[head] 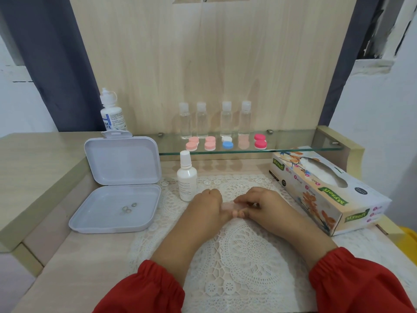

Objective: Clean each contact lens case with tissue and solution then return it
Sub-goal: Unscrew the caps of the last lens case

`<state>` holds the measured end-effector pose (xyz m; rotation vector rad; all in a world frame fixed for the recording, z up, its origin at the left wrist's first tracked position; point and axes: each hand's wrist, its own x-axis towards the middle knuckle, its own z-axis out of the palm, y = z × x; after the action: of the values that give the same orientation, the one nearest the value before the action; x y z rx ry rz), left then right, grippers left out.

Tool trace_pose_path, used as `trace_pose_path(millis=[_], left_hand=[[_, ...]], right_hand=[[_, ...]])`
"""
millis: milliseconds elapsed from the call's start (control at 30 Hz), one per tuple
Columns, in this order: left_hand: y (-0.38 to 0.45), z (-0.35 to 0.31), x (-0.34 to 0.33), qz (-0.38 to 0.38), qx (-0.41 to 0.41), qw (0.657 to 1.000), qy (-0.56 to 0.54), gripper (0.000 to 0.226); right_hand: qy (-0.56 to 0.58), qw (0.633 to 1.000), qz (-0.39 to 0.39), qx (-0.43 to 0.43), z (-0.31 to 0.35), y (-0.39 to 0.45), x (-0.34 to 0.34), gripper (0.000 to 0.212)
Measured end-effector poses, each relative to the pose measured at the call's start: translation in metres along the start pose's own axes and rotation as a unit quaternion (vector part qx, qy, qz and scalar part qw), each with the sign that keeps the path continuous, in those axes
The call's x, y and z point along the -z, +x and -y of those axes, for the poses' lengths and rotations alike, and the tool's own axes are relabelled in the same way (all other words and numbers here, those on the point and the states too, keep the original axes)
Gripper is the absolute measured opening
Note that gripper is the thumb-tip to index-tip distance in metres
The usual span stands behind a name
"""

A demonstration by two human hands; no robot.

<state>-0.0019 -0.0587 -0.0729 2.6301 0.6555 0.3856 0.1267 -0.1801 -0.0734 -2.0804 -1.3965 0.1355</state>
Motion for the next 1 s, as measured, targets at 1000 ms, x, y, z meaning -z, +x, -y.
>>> trace_pose_path(millis=[1000], left_hand=[[0.0041,0.0106,0.0085,0.033,-0.025,0.988,-0.149,0.027]], right_hand=[[0.019,1.000,-0.004,-0.001,-0.0047,0.0010,-0.0022,0.031]])
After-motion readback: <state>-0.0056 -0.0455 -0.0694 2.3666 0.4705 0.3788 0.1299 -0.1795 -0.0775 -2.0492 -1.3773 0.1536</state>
